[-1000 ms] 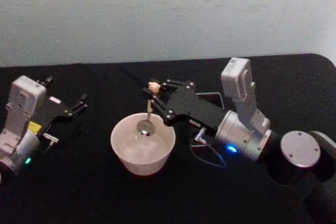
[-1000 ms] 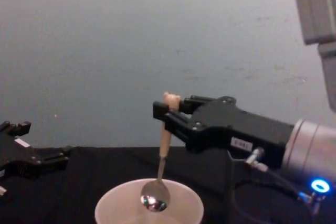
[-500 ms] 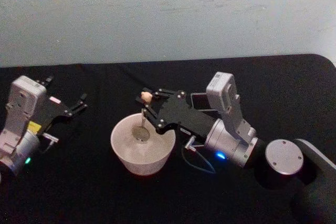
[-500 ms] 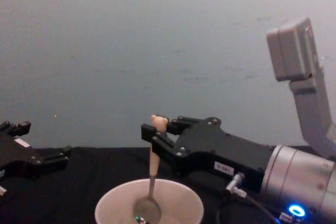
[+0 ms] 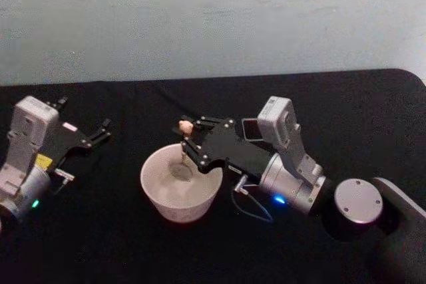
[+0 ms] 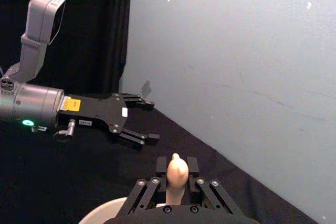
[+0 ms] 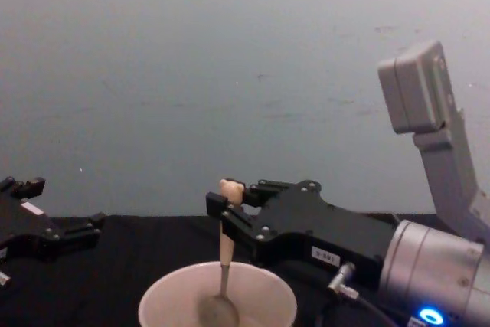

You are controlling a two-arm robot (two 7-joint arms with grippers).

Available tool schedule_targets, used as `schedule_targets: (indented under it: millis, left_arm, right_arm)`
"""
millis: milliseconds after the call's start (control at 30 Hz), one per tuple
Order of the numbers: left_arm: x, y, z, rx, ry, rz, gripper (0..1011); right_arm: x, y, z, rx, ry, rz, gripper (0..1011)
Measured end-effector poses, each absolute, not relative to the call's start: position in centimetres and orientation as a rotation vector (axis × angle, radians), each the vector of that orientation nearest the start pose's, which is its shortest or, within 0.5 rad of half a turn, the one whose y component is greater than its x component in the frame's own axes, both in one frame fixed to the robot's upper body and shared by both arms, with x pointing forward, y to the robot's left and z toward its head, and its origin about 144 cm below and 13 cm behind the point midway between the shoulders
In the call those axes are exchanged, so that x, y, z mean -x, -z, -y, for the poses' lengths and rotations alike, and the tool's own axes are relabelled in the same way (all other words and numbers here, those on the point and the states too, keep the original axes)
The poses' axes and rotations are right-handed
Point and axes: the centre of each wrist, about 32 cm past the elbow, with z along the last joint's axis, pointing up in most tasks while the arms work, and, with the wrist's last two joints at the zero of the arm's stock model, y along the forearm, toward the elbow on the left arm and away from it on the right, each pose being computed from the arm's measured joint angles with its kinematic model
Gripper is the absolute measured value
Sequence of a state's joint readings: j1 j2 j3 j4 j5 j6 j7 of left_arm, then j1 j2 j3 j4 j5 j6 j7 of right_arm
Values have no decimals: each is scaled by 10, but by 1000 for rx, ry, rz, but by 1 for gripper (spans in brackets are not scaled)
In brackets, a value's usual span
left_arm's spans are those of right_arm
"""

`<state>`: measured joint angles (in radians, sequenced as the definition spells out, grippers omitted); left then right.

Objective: Pick up the stirring spoon with one hand, stir inside the cup, then place it back in its original position.

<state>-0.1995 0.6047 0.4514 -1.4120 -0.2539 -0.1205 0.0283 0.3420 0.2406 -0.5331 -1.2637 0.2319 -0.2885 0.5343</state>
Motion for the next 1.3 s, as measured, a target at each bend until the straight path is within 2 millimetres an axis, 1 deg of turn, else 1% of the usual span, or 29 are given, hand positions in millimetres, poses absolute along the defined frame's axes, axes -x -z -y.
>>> schedule_targets:
  millis: [200,433,667,733,967,1167,1300]
  left_arm:
    - [-489,-1140,-310,-304,-1248,285,1001]
    - [-489,-1140,-310,-304,-1248,285,1001]
    - [-489,-1140,-310,-304,-1248,285,1001]
    - [-489,-1140,-310,-304,-1248,285,1001]
    - [-489,-1140,-310,-305,-1248,285,1001]
    - [-489,-1140,-310,-304,-1248,285,1001]
    - [-489,-1140,-310,-305,-1248,285,1001]
  right_arm:
    - [-522,-1139,176,-8,603,240,224]
    - [-510,-1143,192,-5,587,240,224]
    - [-497,-1146,199,-6,541,232,224]
    - [-492,-1146,197,-8,516,226,224]
    - [-489,-1146,186,-21,484,217,224]
    - [-494,-1144,171,-25,497,213,224]
    - [-500,-1143,166,-15,529,214,224]
